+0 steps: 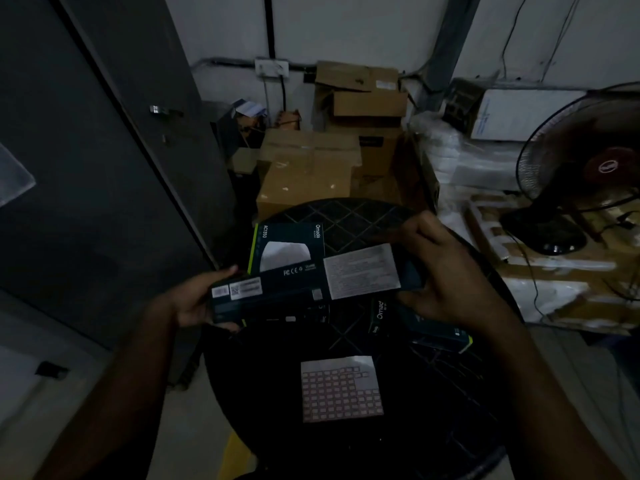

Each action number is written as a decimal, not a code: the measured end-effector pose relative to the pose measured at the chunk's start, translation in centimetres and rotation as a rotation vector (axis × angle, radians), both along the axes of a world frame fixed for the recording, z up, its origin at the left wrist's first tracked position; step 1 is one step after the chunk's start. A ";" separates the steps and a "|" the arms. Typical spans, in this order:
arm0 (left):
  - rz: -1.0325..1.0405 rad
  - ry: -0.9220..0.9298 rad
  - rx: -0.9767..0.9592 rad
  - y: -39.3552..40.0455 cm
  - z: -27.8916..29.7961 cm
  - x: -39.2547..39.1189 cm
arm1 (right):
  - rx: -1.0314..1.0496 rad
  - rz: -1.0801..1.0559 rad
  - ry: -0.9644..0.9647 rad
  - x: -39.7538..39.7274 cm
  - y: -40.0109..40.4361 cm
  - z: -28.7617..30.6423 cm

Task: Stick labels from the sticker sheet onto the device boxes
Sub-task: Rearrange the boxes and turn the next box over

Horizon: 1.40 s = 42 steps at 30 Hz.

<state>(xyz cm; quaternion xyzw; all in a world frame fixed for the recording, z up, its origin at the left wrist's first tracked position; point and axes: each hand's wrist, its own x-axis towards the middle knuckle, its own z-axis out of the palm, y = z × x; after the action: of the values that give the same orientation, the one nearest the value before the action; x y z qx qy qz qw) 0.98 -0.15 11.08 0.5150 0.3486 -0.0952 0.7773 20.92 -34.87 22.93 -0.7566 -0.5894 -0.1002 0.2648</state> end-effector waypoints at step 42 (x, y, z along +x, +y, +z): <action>-0.198 -0.268 0.180 -17.5 -4.9 14.5 | 0.469 -0.581 1.527 8.4 -8.9 -14.9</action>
<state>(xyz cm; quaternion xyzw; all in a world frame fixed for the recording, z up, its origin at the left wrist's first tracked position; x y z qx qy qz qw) 15.52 -17.66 6.21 0.6223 0.1967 -0.0703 0.7544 29.37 -43.76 8.00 -0.6633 0.0047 0.2543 0.7038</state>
